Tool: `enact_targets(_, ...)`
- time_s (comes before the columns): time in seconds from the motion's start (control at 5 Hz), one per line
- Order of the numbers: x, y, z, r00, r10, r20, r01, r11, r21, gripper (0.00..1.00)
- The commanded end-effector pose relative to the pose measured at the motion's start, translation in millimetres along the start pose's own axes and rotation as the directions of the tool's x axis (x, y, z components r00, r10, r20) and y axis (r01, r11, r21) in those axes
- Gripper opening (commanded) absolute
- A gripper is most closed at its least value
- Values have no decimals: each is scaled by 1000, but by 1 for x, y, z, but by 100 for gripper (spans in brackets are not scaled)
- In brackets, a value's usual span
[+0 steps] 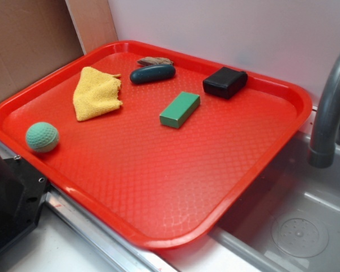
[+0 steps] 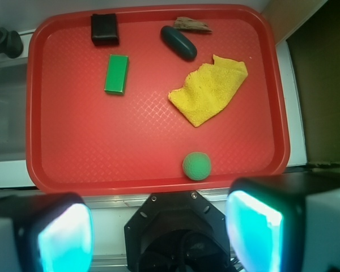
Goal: Grab the green block.
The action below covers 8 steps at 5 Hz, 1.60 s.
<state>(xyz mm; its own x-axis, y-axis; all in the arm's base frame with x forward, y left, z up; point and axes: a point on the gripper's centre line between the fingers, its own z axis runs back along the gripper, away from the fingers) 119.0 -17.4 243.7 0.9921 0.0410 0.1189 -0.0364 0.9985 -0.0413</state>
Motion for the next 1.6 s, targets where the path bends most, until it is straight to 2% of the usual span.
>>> enact_targets(0.0, 0, 0, 0, 1000, 0, 0, 0, 1000, 0, 100)
enact_targets(0.2, 24, -26, -54, 998, 67, -13, -68, 998, -3, 100)
enact_targets(0.4, 57, -50, -98, 997, 71, 30, -70, 997, -24, 100)
enact_targets(0.6, 95, -61, -139, 995, 96, 22, -94, 992, -83, 100)
enact_targets(0.8, 118, -58, -179, 995, 96, 4, -95, 988, -121, 100)
enact_targets(1.0, 131, -58, -220, 993, 109, -47, -114, 986, -122, 100)
enact_targets(1.2, 137, -55, -231, 990, 125, -68, -130, 988, -82, 100)
enact_targets(1.4, 144, -54, -237, 982, 170, -85, -176, 982, -66, 100)
